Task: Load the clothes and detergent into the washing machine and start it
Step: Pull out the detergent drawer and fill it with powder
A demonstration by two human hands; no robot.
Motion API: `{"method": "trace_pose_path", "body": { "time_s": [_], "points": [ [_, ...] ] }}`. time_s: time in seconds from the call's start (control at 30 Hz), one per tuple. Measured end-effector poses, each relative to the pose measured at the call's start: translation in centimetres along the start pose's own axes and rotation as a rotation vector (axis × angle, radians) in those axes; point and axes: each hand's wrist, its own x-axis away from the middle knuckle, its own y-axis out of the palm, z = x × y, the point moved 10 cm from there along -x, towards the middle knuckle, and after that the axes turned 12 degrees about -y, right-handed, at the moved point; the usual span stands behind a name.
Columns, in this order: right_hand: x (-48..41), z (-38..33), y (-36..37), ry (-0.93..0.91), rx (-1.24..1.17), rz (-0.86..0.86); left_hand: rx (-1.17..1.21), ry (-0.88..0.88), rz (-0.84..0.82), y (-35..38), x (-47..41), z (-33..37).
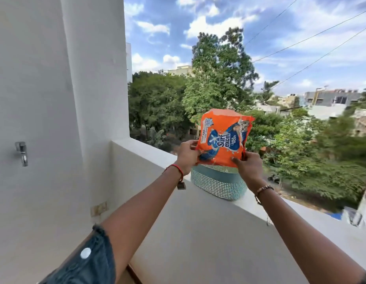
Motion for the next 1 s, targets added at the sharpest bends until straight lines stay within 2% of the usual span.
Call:
{"method": "trace_pose_path", "body": {
  "time_s": [0.23,0.37,0.5,0.7,0.9,1.0],
  "points": [
    [-3.3,5.1,0.5,0.076,0.306,-0.071,-0.119,-0.050,0.014,2.6,-4.9,-1.4],
    [-3.7,6.7,1.1,0.110,0.400,-0.149,-0.303,-0.028,0.113,1.4,-7.2,-2.4],
    [-3.9,7.9,2.3,0.106,0.460,-0.220,-0.452,-0.002,0.132,1.1,-8.5,-3.4],
    [-3.5,7.8,2.6,0.058,0.374,-0.155,-0.453,0.046,0.152,0.1,-7.1,-4.3],
    [0.7,0.6,3.4,-0.154,0.345,-0.065,-0.354,0.115,0.175,-3.5,-2.5,-4.9],
    [5.1,-3.3,5.7,-0.203,0.189,-0.062,-0.292,0.124,0.172,-6.4,1.5,-6.3]
  ]
}}
